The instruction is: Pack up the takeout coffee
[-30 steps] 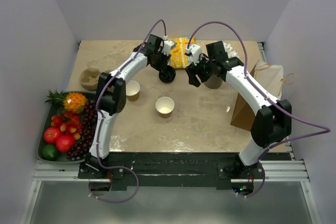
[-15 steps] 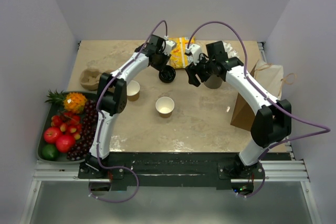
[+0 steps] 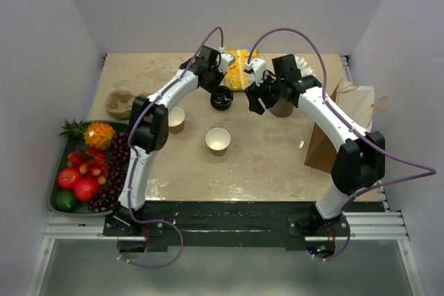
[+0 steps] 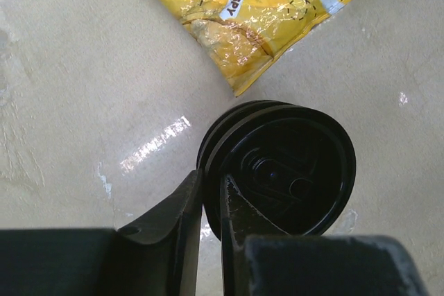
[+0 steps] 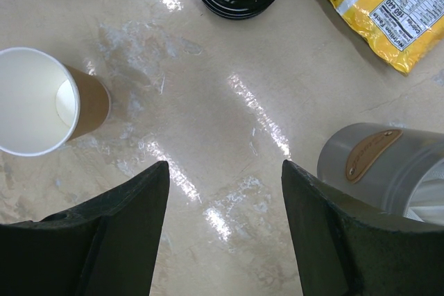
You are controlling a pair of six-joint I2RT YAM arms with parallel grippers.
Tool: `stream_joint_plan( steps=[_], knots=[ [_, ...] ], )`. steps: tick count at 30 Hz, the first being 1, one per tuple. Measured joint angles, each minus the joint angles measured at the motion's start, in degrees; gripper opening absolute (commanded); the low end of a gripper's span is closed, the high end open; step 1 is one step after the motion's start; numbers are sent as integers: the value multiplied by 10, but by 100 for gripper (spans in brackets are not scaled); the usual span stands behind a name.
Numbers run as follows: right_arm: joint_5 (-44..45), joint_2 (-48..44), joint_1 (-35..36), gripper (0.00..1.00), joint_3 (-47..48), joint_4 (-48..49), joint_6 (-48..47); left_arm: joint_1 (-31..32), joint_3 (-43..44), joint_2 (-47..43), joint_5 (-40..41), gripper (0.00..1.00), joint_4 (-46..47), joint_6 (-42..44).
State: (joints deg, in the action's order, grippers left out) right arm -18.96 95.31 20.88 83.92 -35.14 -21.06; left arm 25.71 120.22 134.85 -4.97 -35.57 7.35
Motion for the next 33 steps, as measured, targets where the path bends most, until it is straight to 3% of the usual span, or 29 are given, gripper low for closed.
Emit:
stream_joint_plan(
  steps=[11, 17, 25, 28, 33],
  knots=[
    [-10, 0, 0, 67, 3, -6, -12, 2, 5, -17, 0, 12, -4, 8],
    [-71, -11, 7, 68, 30, -32, -137, -2, 15, -49, -62, 12, -47, 19],
    [-77, -83, 77, 68, -5, -7, -318, -2, 15, -85, -159, 10, -115, 49],
    [-76, -81, 80, 68, -5, 13, -304, -3, -26, -110, -172, 9, -109, 53],
    [-70, -96, 68, 68, -29, 87, -161, -8, -227, -242, -144, 5, -21, 58]
  ],
)
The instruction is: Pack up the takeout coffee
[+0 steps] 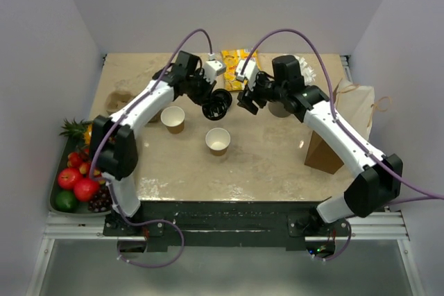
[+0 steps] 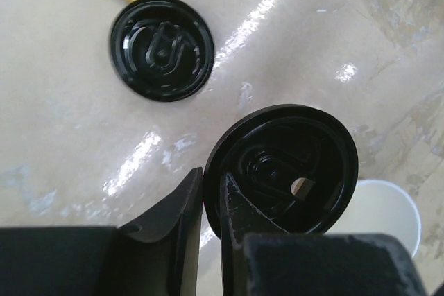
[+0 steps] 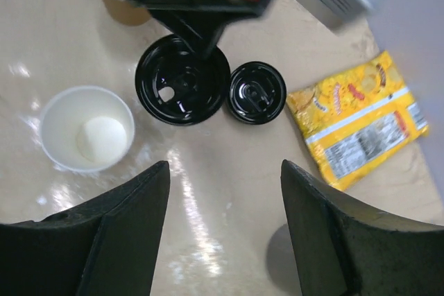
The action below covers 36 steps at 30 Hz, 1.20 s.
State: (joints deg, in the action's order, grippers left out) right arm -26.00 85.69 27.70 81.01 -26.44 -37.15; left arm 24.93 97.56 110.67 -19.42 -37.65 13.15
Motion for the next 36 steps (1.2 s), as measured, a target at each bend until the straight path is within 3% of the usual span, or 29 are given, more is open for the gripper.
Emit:
stream_joint_plan(
  steps=[6, 13, 19, 36],
  knots=[
    [16, -52, -3, 70, -17, 25, 184, -1, -238, -228, 55, 0, 185, 26],
    [19, -54, -9, 70, -11, 11, 245, 59, -421, -391, 115, 0, 389, 86],
    [-7, -54, -59, 69, -45, 39, 283, 150, -461, -394, 184, 1, 420, 166],
    [-35, -48, -67, 69, -146, 92, 350, 236, -542, -392, 297, 0, 506, 313]
  ],
)
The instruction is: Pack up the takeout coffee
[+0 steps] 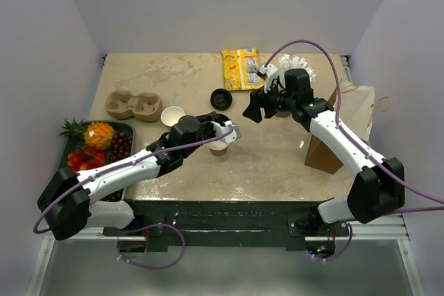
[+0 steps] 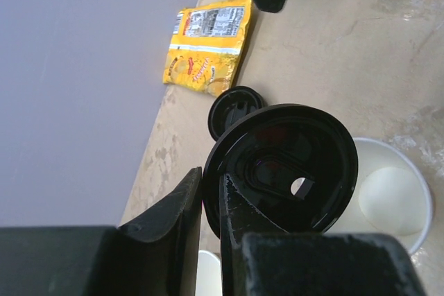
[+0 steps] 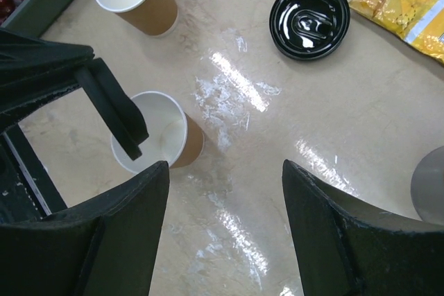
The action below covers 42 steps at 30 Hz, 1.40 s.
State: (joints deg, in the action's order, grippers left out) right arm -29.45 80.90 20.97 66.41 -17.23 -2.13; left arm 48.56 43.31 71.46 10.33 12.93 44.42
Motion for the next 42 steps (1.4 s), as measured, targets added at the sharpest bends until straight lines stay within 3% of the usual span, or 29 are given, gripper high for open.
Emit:
stream_joint_plan(
  steps=[30, 42],
  knots=[
    [-3, -3, 0, 69, -42, 27, 31, 30, -62, 54, 45, 3, 107, 113],
    [-3, 4, 0, 69, -42, 31, 33, 30, -64, 56, 47, 14, 115, 113]
  ],
)
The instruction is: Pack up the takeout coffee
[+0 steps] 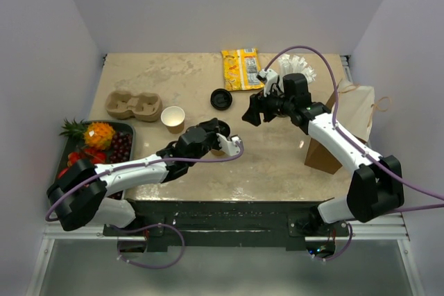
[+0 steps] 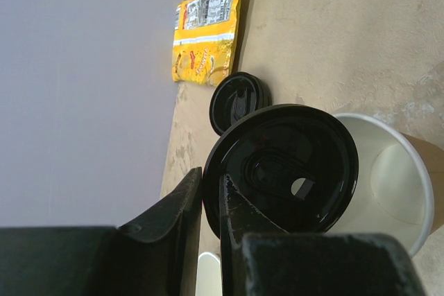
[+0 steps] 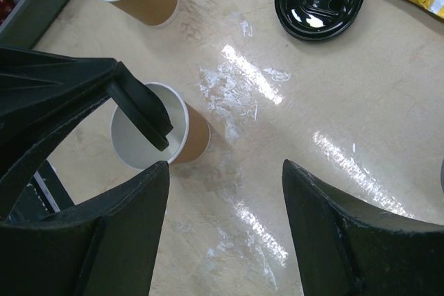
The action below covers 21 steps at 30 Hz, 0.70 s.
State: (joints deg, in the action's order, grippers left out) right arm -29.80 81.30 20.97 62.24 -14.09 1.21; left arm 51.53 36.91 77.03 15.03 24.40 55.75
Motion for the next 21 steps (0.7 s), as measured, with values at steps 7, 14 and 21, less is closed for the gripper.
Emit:
stream_joint_plan(
  steps=[7, 14, 21],
  knots=[
    [0, 0, 0, 69, 0, 0, 1, 0, -1, 0, 0, 16, -2, -2],
    [0, 0, 0, 69, 0, 3, 1, 4, -1, 0, 0, 17, -18, -11],
    [0, 1, 0, 69, 0, 4, 1, 8, -1, 0, 0, 20, -23, -20]
  ],
)
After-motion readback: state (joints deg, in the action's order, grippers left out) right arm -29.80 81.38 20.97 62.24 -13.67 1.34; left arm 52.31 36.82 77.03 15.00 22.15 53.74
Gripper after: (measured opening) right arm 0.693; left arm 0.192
